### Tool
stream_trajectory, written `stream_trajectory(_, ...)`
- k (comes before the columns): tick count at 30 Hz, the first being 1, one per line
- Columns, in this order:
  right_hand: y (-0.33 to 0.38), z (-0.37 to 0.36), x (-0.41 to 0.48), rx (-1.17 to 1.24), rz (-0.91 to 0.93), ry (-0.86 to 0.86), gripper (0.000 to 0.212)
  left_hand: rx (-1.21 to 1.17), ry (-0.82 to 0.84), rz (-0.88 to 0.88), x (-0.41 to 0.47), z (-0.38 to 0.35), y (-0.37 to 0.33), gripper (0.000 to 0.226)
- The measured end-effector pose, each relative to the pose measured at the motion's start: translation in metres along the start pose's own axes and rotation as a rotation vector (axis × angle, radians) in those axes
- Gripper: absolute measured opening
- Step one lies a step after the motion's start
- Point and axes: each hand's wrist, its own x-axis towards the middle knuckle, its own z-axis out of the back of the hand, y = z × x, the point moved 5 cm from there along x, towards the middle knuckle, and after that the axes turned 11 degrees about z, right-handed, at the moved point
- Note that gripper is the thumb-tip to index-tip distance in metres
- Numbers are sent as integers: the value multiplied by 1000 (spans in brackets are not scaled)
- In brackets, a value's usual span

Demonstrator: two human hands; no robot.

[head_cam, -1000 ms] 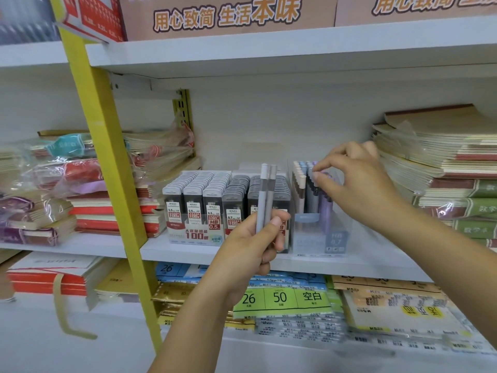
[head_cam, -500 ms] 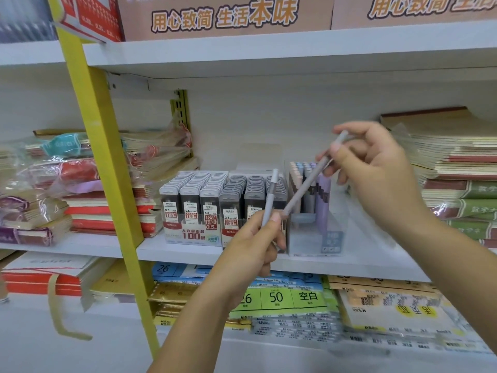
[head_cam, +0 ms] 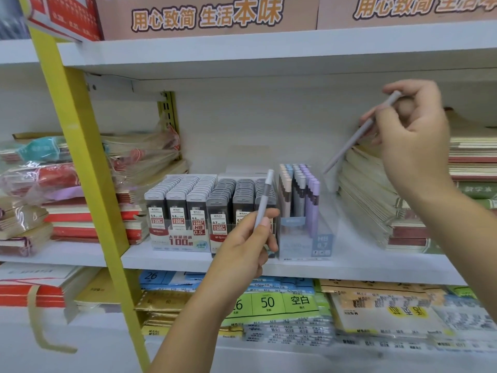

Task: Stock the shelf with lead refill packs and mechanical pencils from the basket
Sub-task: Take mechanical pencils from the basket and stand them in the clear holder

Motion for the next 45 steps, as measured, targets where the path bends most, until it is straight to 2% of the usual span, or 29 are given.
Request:
stream_trajectory(2, -8, -3, 0, -63, -10, 81, 24, 4, 2, 0, 1, -2, 1, 28)
stream_trajectory(7, -36, -32, -20, -161, -116, 432, 25, 11, 10, 0, 5, -8, 2, 30)
stream_trajectory(13, -49, -41, -42, -264, -96, 594, 17, 34, 8, 21, 8, -13, 5, 30)
stream_trajectory(19, -46, -37, -43, -269, -54, 561, 14, 40, -1, 35, 9, -13, 7, 32)
stream_trajectory(28, -52, -41, -49, -332, -39, 672, 12, 34, 9, 38, 8, -13, 7, 32)
stream_trajectory(33, -61, -44, -45, -410, -62, 643, 22, 24, 11, 39, 8, -12, 8, 31)
stream_trajectory(38, -63, -48, -47, -475, 48, 612, 17, 13, 16, 46, 9, -12, 9, 30)
stream_trajectory(43, -67, -56, -48, -518, -21, 695, 12, -1, 9, 53, 7, -12, 7, 29)
stream_trajectory(45, -58, -51, -46, -503, -46, 624, 18, -16, 8, 56, 6, -11, 7, 30)
